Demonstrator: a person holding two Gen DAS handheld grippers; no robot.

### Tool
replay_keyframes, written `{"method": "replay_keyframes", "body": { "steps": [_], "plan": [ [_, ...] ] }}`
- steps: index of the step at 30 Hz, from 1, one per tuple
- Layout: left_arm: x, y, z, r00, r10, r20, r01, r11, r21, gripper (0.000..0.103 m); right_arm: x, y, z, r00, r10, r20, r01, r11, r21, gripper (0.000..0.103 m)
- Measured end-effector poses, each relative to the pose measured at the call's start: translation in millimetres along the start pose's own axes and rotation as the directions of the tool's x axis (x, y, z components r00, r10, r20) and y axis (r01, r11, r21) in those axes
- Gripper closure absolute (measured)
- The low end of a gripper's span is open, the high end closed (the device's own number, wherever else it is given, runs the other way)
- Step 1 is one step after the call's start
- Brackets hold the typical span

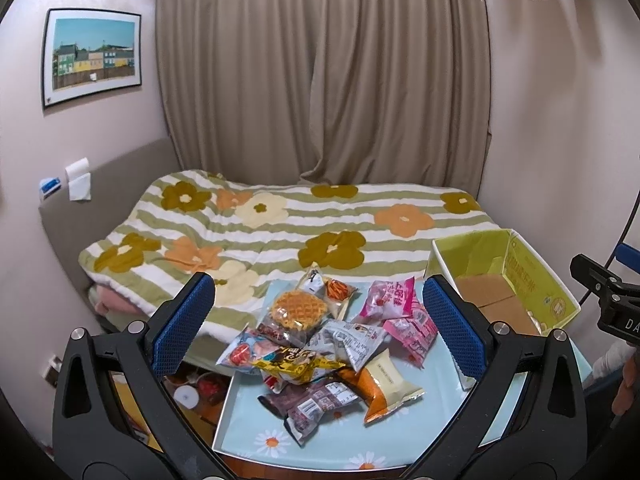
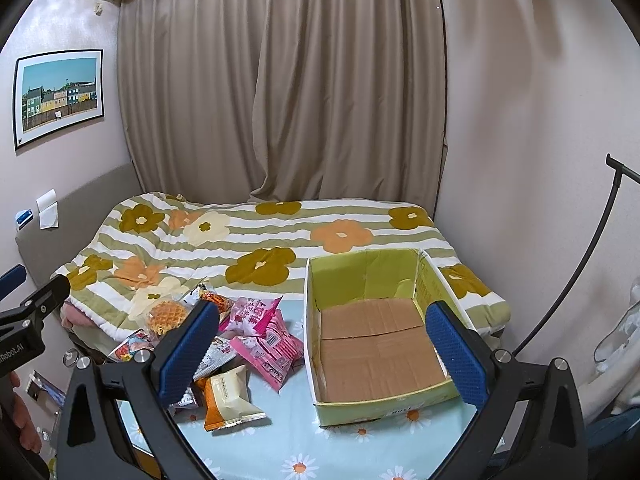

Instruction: Organize snacks

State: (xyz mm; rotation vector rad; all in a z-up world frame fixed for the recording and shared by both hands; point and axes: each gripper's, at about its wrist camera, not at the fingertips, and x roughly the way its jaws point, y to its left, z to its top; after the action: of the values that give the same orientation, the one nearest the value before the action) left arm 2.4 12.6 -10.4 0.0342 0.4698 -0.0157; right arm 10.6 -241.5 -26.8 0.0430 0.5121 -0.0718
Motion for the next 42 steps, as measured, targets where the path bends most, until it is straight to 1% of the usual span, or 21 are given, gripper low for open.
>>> {"method": "replay_keyframes", "body": {
  "steps": [22,42],
  "plan": [
    [-1.2,6.3,0.6,1.000,0.001,-0.007,-0.001,1.000,-0.016,0.000,0.0,5.2,-2.7,1.000,-0.004,-0.010,0.004,1.000,-0.003,0.000],
    [-1.7,0.9,1.8,1.000,-0.006,-0.006,0.006,1.000,-0.006,0.000,1.0,4.3,-0.4,1.000,-0.003,-0.013,0.003,1.000,-0.002,0.000]
  ]
}}
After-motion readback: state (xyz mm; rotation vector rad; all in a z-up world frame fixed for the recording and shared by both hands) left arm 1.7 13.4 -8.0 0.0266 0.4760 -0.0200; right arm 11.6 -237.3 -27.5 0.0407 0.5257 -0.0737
